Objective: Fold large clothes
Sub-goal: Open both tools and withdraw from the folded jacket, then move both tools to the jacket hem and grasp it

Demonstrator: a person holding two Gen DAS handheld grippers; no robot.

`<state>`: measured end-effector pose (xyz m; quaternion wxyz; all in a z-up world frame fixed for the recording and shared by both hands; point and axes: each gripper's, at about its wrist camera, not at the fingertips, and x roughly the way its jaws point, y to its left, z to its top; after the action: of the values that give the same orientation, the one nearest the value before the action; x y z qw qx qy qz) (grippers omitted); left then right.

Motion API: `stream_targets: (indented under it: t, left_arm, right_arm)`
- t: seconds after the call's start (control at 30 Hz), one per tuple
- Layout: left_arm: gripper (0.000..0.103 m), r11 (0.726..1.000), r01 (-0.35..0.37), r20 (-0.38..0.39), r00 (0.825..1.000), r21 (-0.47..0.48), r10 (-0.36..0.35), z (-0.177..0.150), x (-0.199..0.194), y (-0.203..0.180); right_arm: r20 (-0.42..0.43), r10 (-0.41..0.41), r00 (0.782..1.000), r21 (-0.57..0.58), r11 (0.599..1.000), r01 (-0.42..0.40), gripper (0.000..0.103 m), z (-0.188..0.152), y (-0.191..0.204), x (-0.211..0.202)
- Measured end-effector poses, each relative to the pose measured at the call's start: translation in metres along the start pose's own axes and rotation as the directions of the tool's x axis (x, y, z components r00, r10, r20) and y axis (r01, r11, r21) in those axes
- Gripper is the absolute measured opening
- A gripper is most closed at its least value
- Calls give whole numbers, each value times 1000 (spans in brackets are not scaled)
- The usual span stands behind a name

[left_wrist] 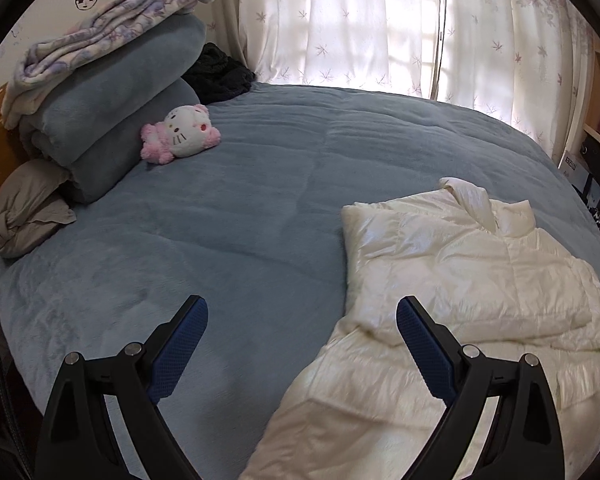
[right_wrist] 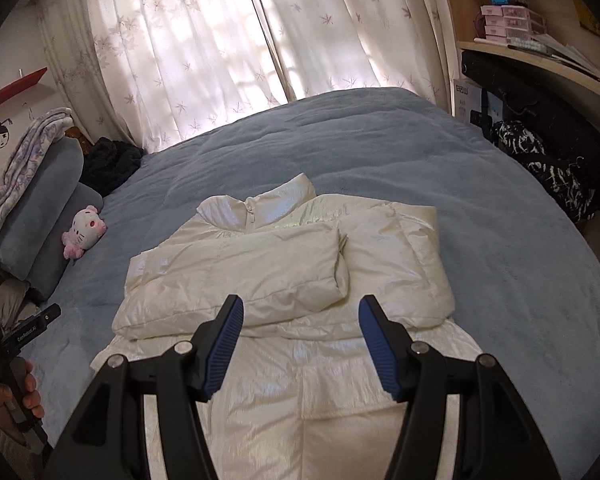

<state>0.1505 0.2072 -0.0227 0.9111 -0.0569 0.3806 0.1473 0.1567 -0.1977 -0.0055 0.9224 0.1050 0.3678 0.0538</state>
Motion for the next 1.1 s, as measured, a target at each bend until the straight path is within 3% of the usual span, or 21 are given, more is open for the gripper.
stream_targets:
  t: [0.43, 0.63, 0.77, 0.9, 1.0, 1.1]
  left_arm:
    - [95, 999, -9, -33, 999, 52, 11, -45, -28, 40]
    - [95, 996, 44, -95, 995, 78, -36, -78, -32, 52]
    - [95, 987, 139, -171, 977, 76, -124, -107, -30, 55]
    - [95, 977, 193, -225, 960, 95, -168, -133, -26, 55]
    - [95, 971, 212, -256, 950, 109, -179, -148, -22, 58]
    - [95, 962, 258, -324, 921, 85, -218, -162, -11, 66]
  right_arm:
    - [0, -10, 1000, 13, 1000, 10, 60, -43, -24, -38]
    - [-44, 8, 999, 33, 999, -7, 60, -73, -43, -49]
    - [-86, 27, 996, 22, 999, -25, 64, -93, -54, -57]
    - [-125, 36, 991, 24, 999, -34, 69, -113, -68, -67]
    - [-154, 1, 988, 37, 999, 5, 69, -124, -89, -75]
    - [-178, -40, 983, 81, 995, 55, 69, -133, -117, -80]
